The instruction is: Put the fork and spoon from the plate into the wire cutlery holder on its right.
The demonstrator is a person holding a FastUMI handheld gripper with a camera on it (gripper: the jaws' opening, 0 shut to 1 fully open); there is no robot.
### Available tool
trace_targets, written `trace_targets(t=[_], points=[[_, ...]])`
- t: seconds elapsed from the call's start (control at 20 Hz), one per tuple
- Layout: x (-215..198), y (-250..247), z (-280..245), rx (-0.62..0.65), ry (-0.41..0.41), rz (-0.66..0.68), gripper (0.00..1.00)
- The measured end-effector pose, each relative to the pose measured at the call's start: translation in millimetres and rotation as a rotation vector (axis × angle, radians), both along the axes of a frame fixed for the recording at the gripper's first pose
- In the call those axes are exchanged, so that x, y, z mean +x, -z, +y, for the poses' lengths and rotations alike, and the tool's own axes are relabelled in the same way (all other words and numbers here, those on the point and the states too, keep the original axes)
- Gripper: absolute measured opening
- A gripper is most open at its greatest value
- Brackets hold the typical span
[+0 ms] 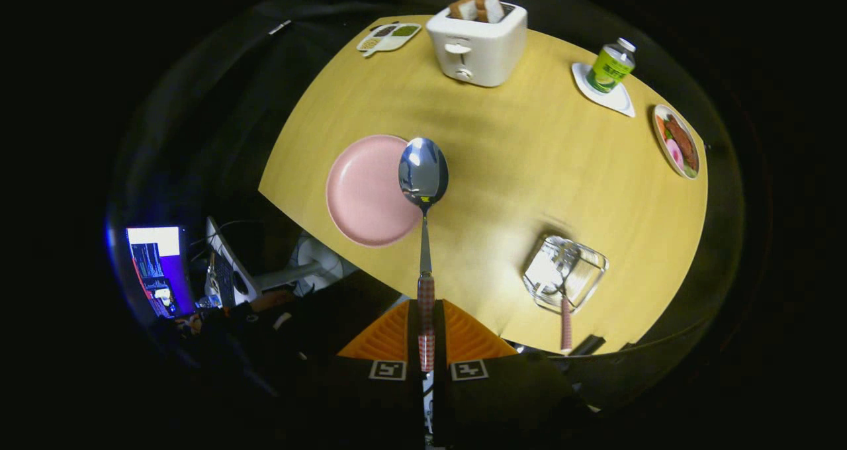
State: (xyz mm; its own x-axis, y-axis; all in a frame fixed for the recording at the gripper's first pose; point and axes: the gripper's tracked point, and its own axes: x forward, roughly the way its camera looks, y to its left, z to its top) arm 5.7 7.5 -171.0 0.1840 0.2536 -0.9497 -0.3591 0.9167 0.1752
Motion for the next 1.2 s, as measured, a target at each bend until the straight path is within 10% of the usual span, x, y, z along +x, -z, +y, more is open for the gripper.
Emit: trace_targets(t=[0.45, 1.2], points=[[-46, 28, -125, -0.208, 0.031, 0.345, 0.1], [-3, 88, -120, -0.274, 0.087, 0.586, 0.1]])
